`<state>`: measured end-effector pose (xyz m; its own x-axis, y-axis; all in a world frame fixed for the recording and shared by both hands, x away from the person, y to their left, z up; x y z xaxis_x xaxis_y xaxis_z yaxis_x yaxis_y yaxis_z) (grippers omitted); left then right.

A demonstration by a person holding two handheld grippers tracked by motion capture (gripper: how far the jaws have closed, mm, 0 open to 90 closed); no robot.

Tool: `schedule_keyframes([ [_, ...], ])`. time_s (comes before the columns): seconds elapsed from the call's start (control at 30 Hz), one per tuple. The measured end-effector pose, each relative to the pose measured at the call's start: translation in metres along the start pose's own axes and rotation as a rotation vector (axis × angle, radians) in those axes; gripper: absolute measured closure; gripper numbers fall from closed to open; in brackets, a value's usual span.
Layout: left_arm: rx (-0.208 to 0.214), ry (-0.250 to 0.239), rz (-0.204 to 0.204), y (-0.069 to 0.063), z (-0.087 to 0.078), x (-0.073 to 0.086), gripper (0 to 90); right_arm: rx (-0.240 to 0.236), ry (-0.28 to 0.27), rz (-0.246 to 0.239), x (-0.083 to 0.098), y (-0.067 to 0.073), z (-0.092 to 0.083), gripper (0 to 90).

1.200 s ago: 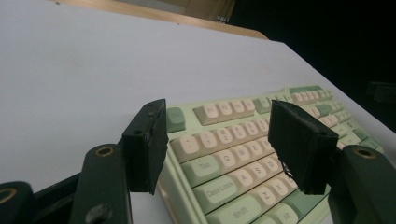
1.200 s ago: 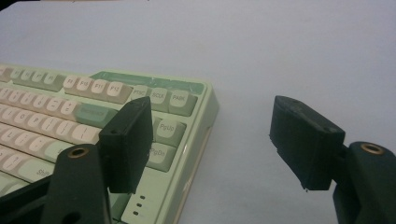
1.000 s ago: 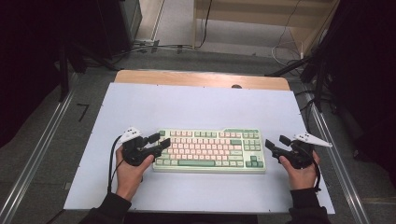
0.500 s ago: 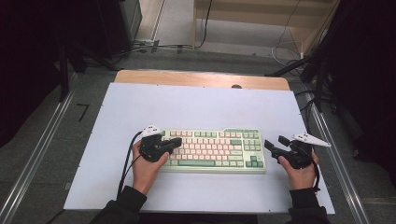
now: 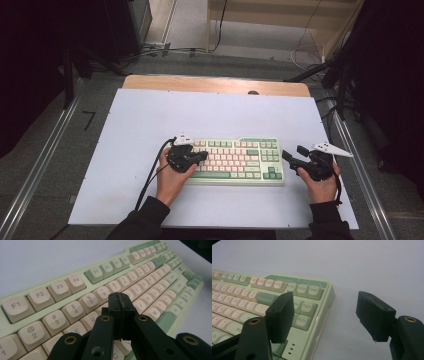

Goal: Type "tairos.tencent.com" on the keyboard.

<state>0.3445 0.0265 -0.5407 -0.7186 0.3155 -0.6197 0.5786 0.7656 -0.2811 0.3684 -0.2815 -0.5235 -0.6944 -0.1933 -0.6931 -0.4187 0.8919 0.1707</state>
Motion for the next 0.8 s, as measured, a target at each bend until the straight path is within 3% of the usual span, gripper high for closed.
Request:
schedule_keyframes([
  [0.4,-0.071,0.031,0.007,0.004,0.006,-0.004,90.0,-0.002,-0.001,-0.001,0.000,0.000,0.000,29.2],
  [0.57,-0.097,0.063,0.040,0.003,0.008,-0.003,90.0,-0.002,0.000,-0.002,0.000,0.000,0.000,29.1],
  [0.8,-0.043,-0.014,0.021,0.000,-0.005,-0.011,82.1,-0.001,-0.001,-0.001,0.000,0.000,-0.001,29.2],
])
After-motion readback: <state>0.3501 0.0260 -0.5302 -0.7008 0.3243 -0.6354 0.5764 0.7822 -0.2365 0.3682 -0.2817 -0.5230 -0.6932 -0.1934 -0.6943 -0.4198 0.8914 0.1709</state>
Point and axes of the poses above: each handheld gripper's, and its own axes: z roughly forward along the jaws, x roughly out of its underside, y roughly to its left, the point moved 9 cm from there along z, roughly forward along the jaws, and after that the axes turned 11 degrees about y, right-handed, at the moved point
